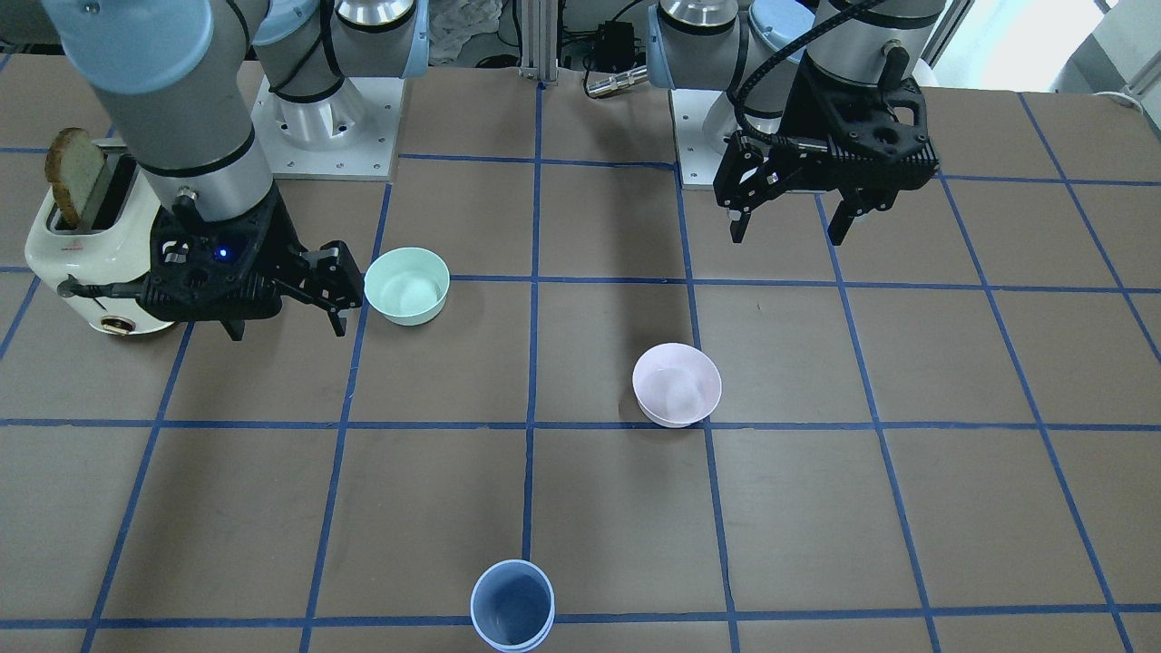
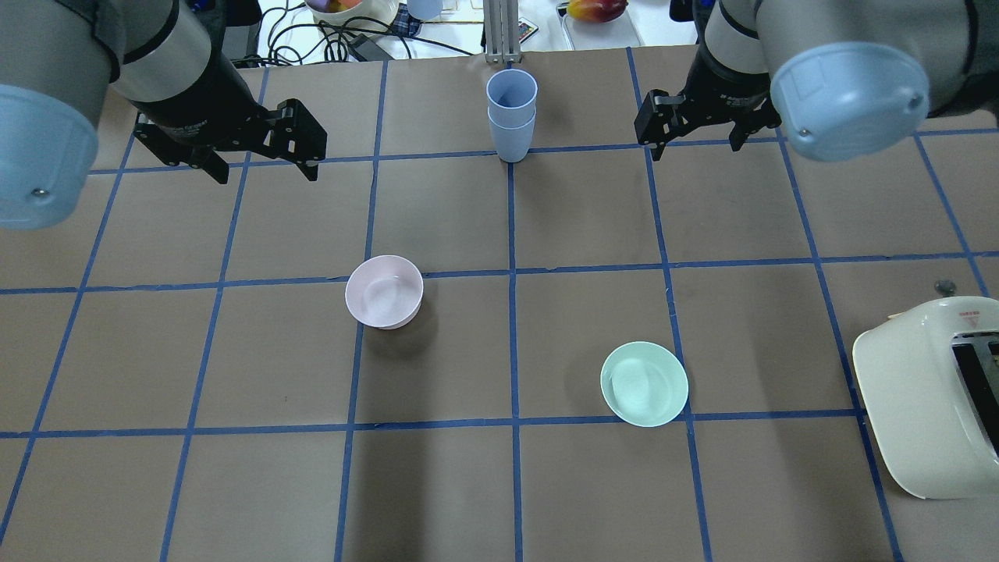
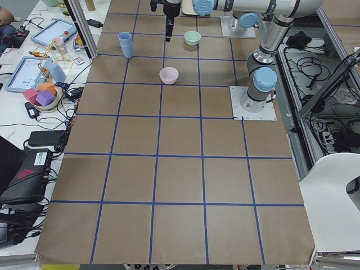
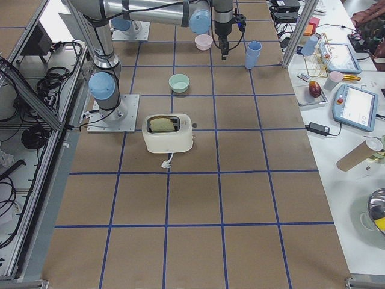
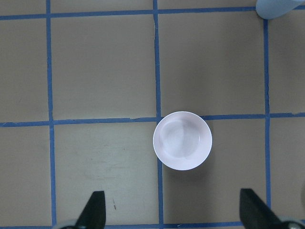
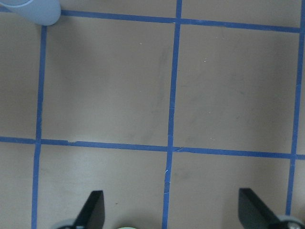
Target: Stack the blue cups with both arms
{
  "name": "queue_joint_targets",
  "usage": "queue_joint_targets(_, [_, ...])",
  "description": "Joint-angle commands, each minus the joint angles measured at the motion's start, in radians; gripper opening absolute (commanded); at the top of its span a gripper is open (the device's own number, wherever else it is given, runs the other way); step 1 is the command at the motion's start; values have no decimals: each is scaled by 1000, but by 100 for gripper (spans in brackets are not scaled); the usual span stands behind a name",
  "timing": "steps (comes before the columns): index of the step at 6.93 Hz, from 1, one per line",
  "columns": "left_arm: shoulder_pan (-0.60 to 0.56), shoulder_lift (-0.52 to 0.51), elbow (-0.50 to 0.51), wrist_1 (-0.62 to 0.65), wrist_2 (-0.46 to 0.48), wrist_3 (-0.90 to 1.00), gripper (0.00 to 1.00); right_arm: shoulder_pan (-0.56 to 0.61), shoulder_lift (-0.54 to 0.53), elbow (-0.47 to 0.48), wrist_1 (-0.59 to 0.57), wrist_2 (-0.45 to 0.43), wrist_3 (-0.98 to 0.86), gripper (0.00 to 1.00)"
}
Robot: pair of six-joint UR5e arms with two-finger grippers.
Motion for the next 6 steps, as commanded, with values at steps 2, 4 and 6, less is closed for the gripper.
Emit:
queue_joint_targets(2, [0, 0, 0, 0, 3, 0, 100, -17, -29, -39, 62, 49, -31, 100])
queue_joint_targets(4, [0, 0, 0, 0, 3, 0, 100, -17, -18, -119, 147, 25, -31, 100])
queue_joint_targets(6, [0, 0, 0, 0, 1, 0, 100, -17, -17, -121, 153, 25, -32, 100])
